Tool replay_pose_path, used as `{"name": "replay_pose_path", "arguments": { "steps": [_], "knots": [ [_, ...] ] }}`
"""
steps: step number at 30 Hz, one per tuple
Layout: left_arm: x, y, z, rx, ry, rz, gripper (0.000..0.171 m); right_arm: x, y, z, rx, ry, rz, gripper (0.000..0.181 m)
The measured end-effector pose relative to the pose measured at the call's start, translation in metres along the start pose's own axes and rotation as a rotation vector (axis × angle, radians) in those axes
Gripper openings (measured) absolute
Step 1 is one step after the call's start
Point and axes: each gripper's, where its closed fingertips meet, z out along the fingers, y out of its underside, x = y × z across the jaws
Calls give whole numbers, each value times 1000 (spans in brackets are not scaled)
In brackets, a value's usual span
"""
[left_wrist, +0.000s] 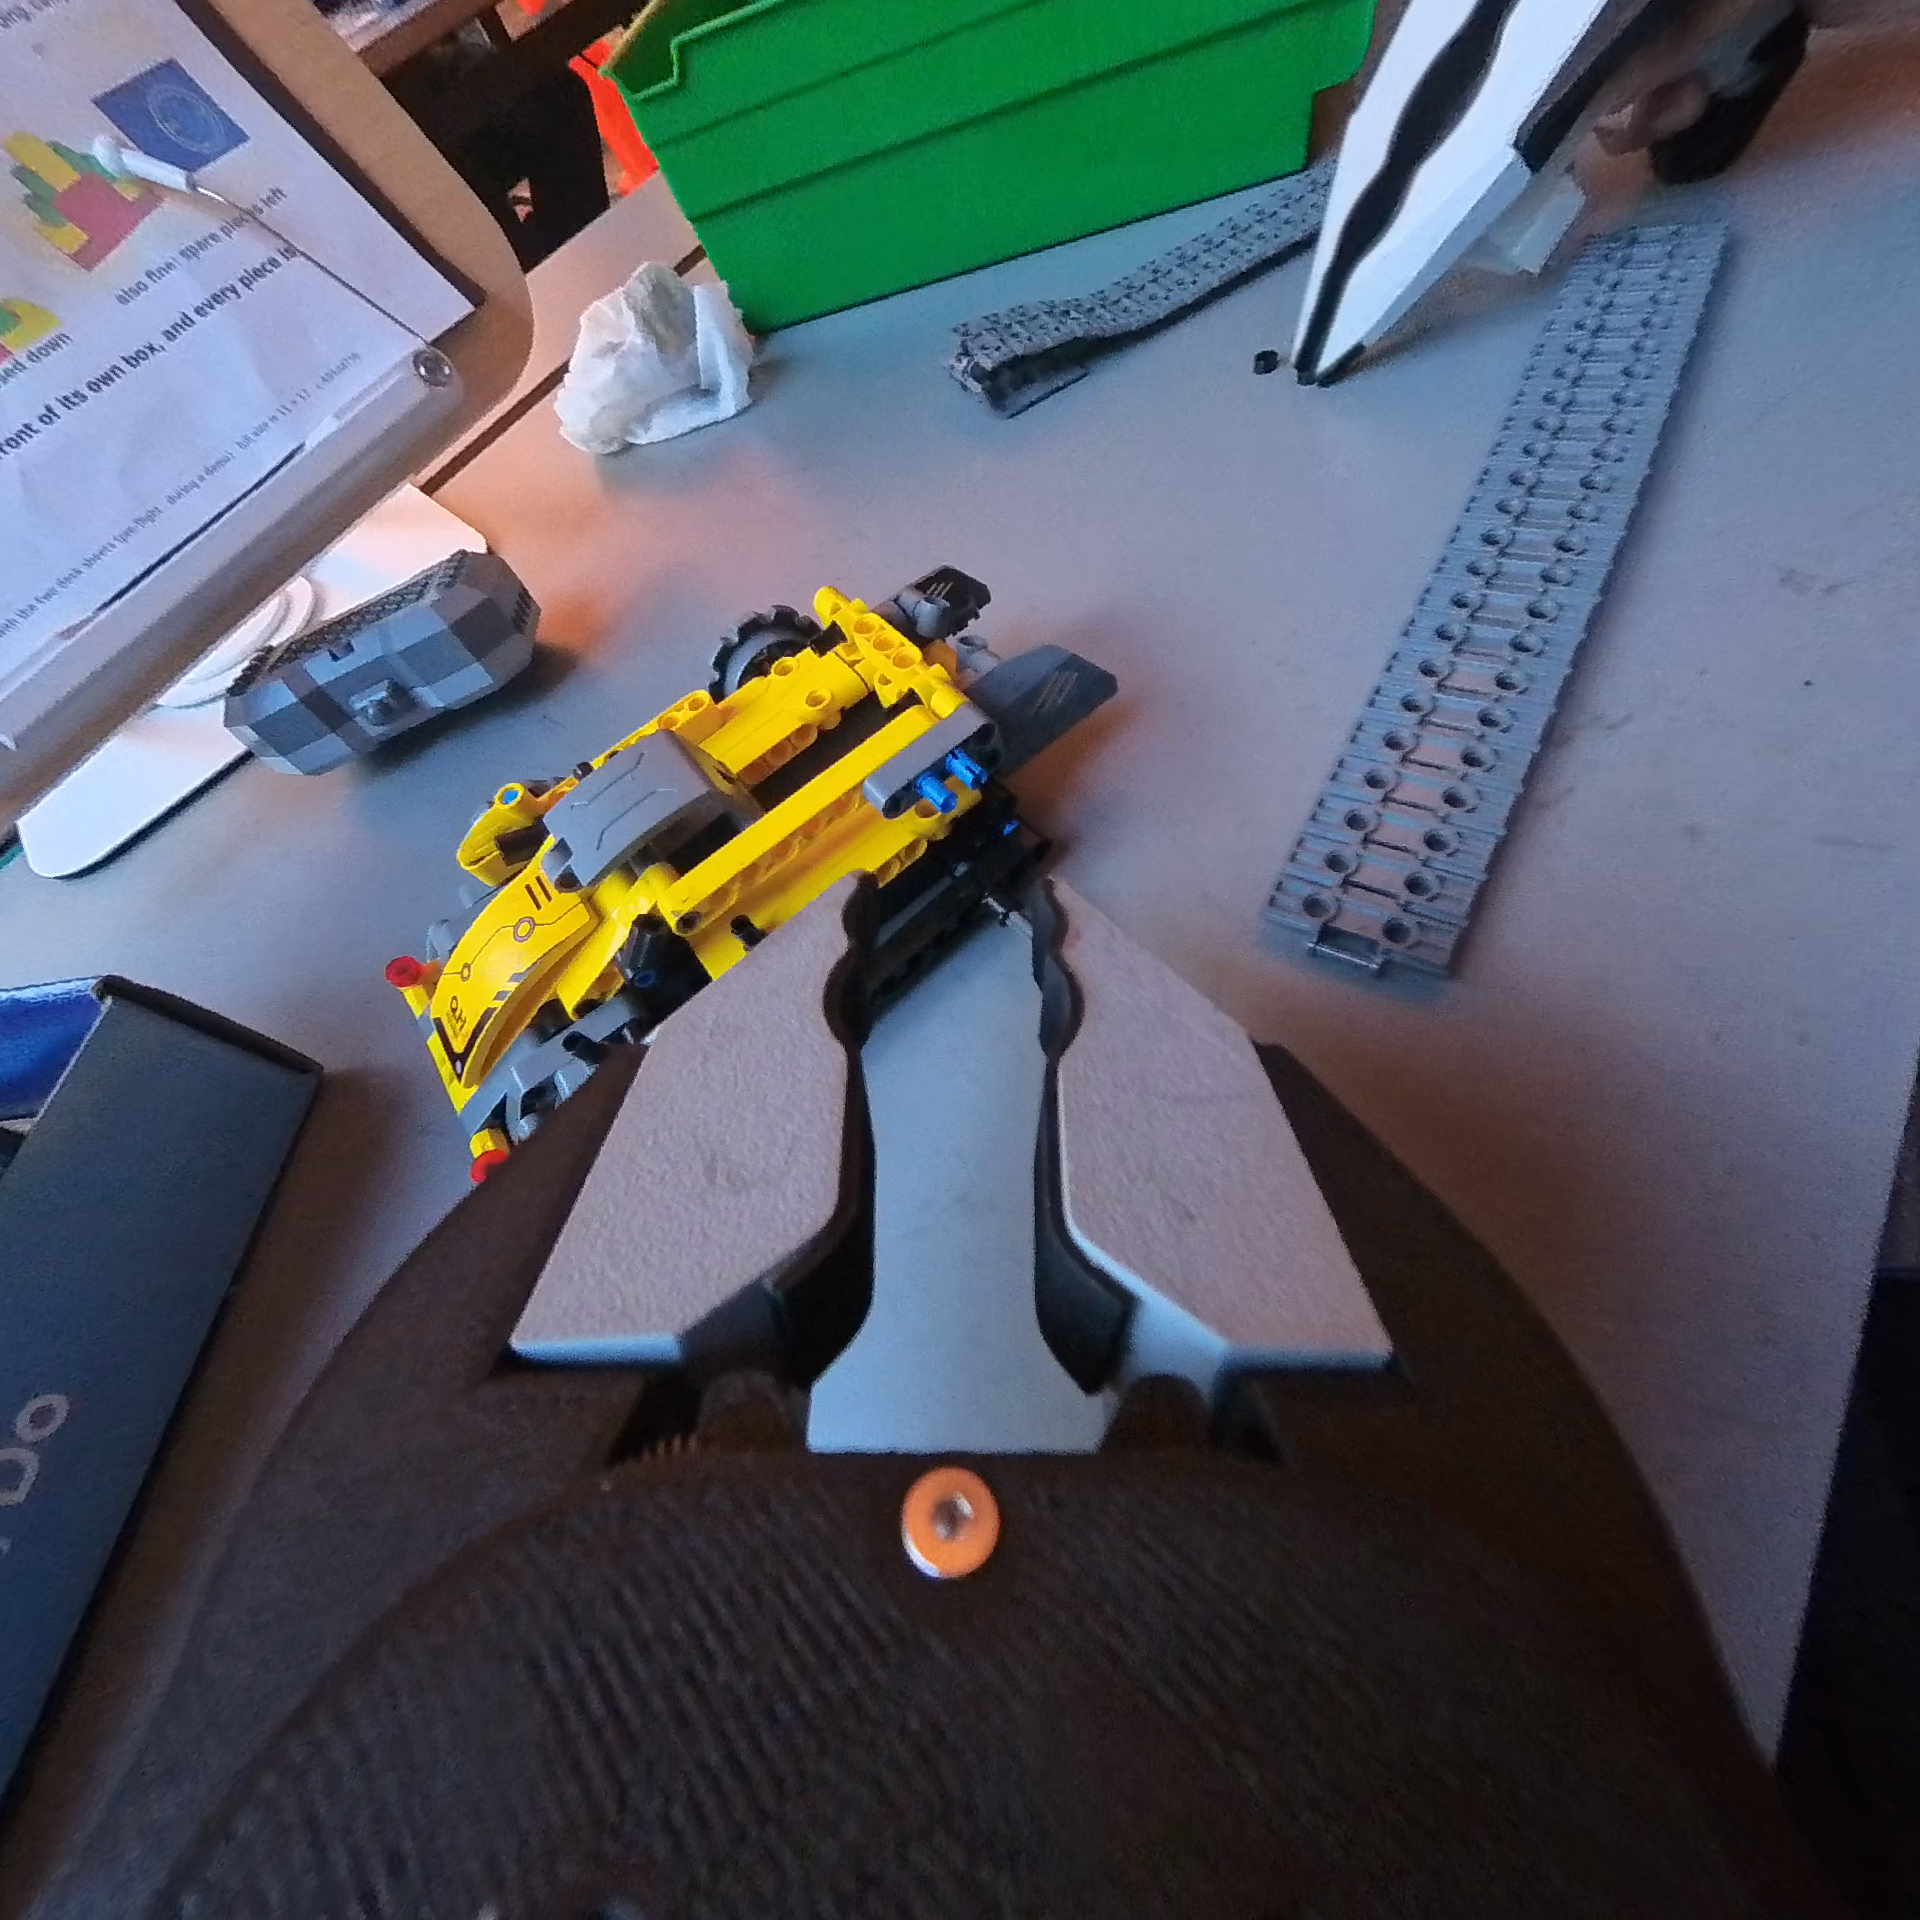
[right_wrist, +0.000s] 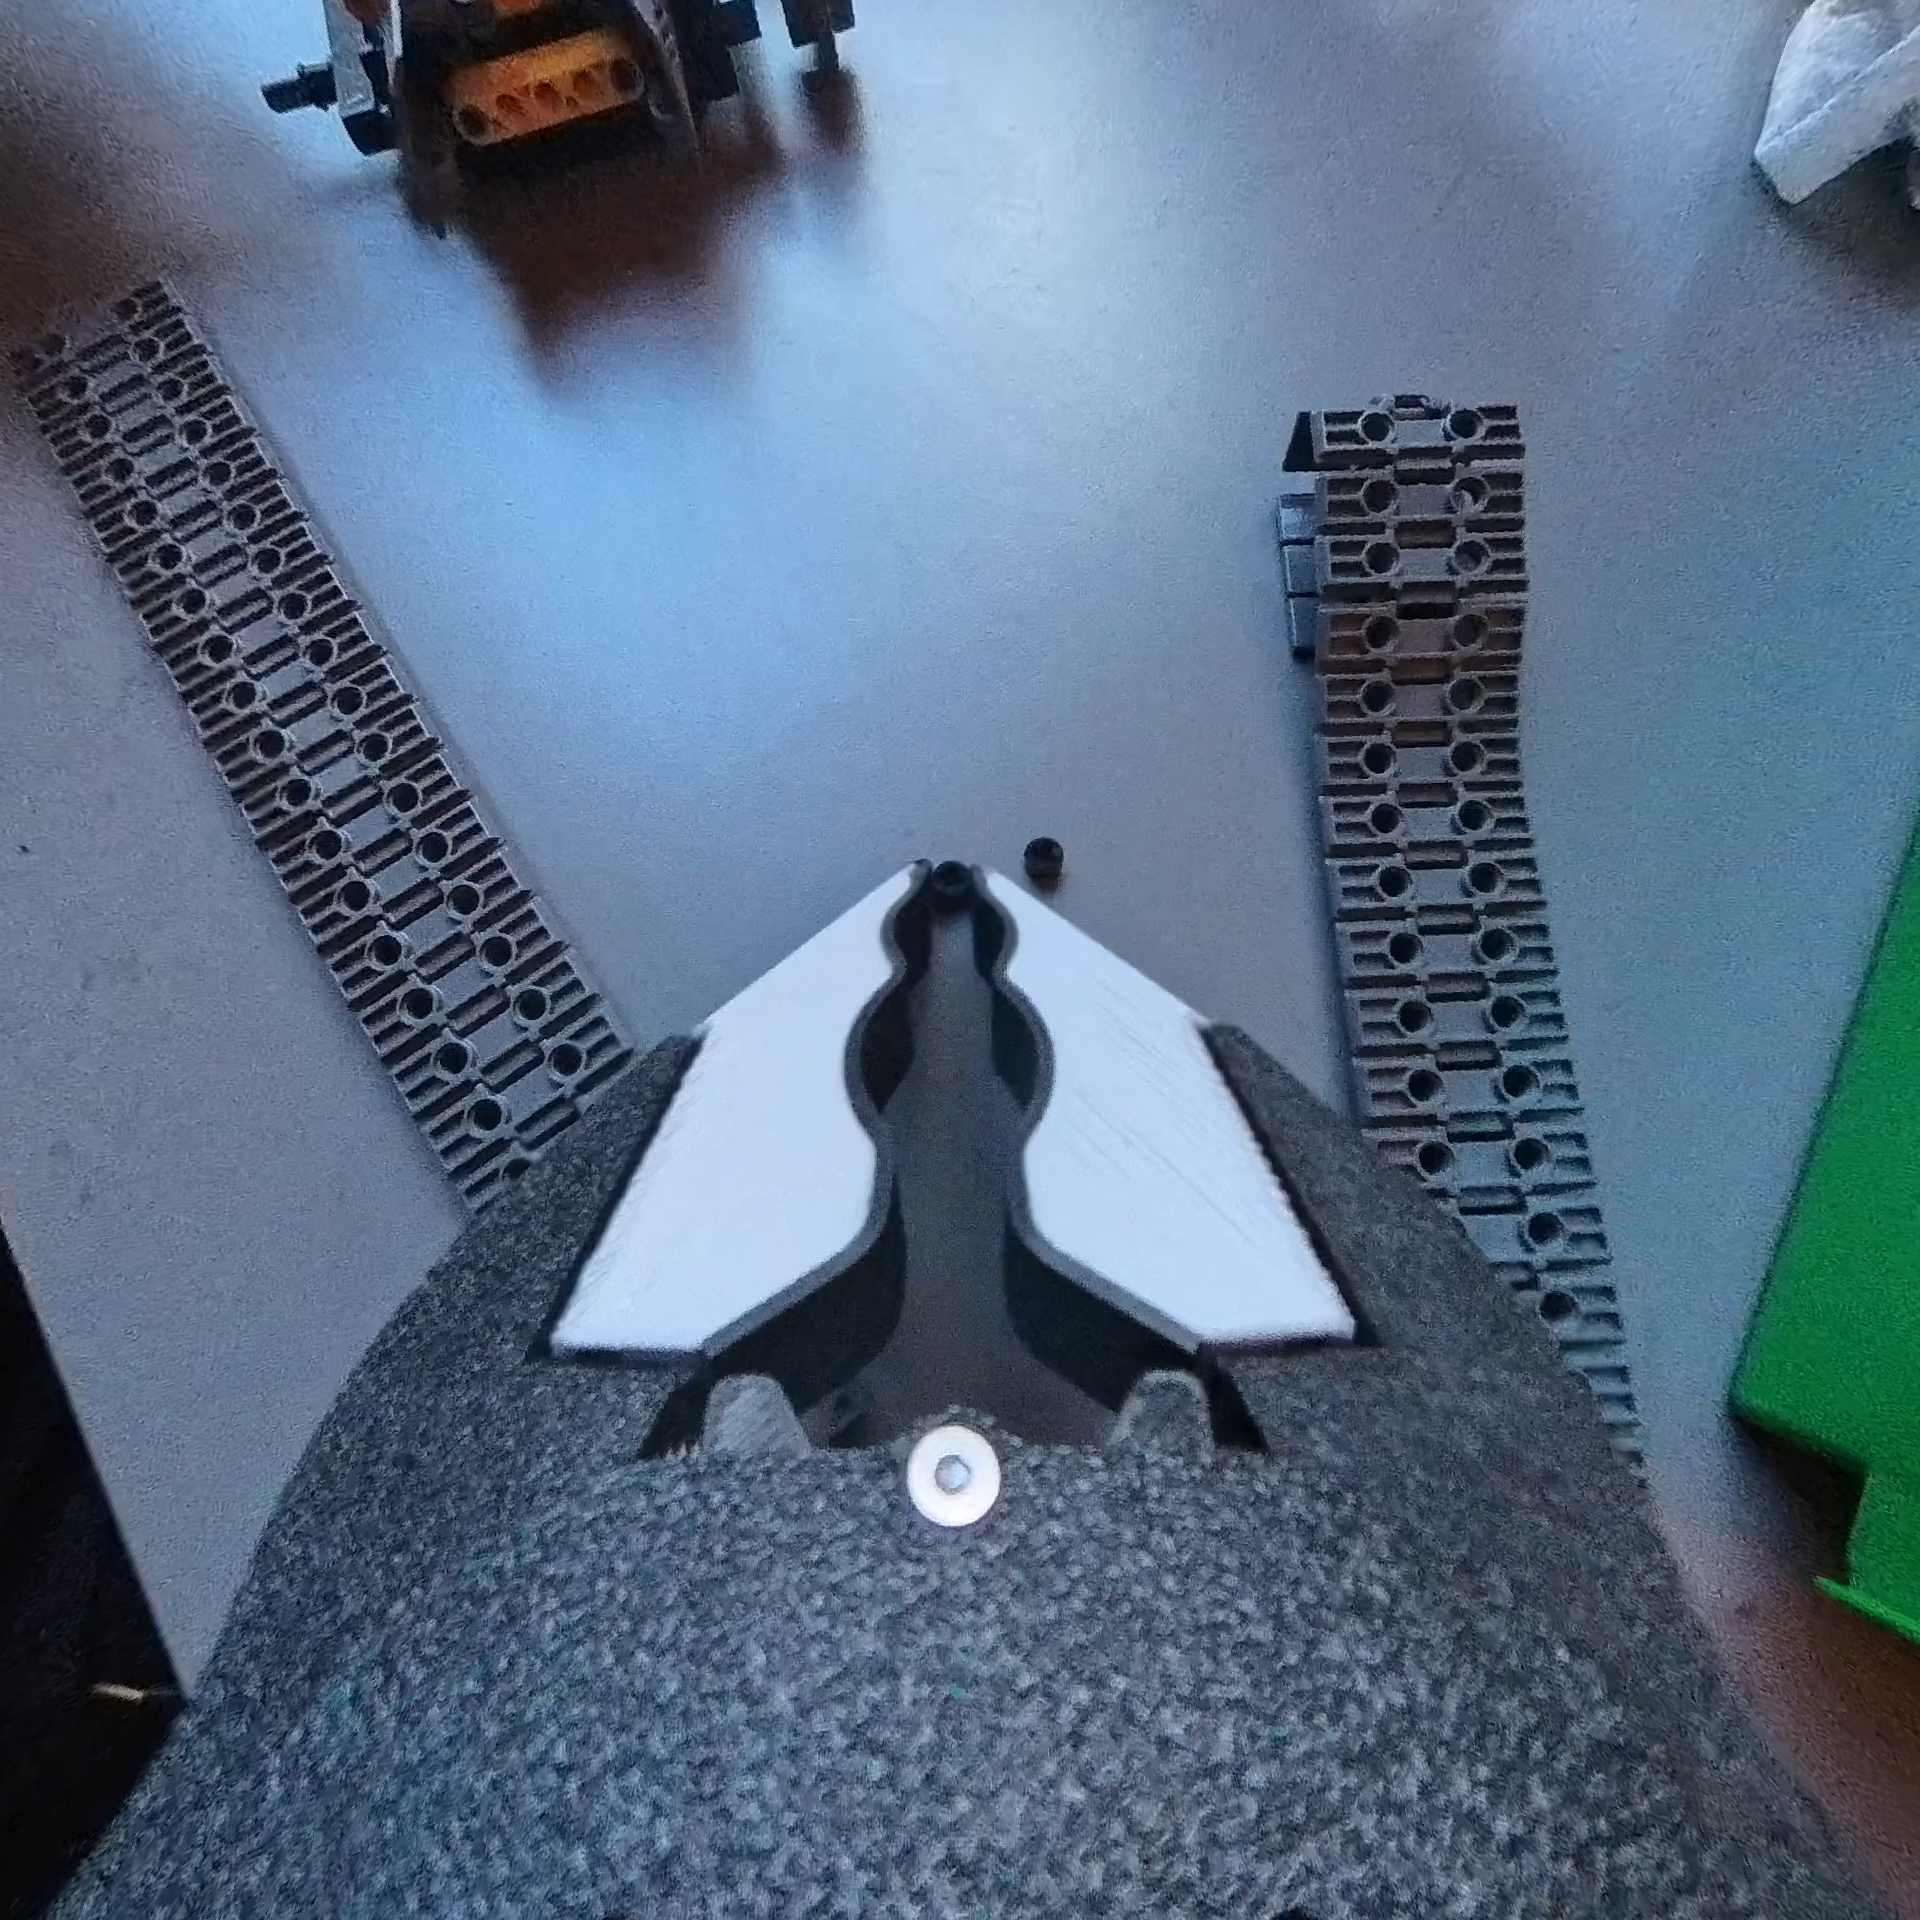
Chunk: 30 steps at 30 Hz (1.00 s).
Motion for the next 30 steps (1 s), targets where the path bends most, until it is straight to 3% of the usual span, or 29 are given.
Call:
{"name": "replay_pose_path", "arguments": {
  "steps": [4,7,12,15,16,18,24,27,30],
  "knots": [
    [0,1,1,-2,13,-14,24,-1,-6,-2,32,-22,18,3],
    [1,2,2,-15,26,-18,22,19,-28,-30,119,43,16,3],
    [0,0,0,9,8,-6,18,143,-56,-137,246,434,93,3],
    [-1,-2,-2,24,6,-8,15,199,-26,-145,109,445,221,12],
    [-1,-2,-2,26,7,-10,15,209,-18,-144,58,452,243,22],
    [-2,-3,-2,31,4,-14,15,217,-19,-147,72,458,243,19],
    [-3,-4,-4,48,10,-32,14,194,-29,-152,151,423,250,15],
    [-4,-5,-5,54,12,-39,14,120,-47,-124,231,199,192,13],
    [-4,-6,-4,58,13,-35,13,54,-34,-69,135,61,101,12]
  ]
}}
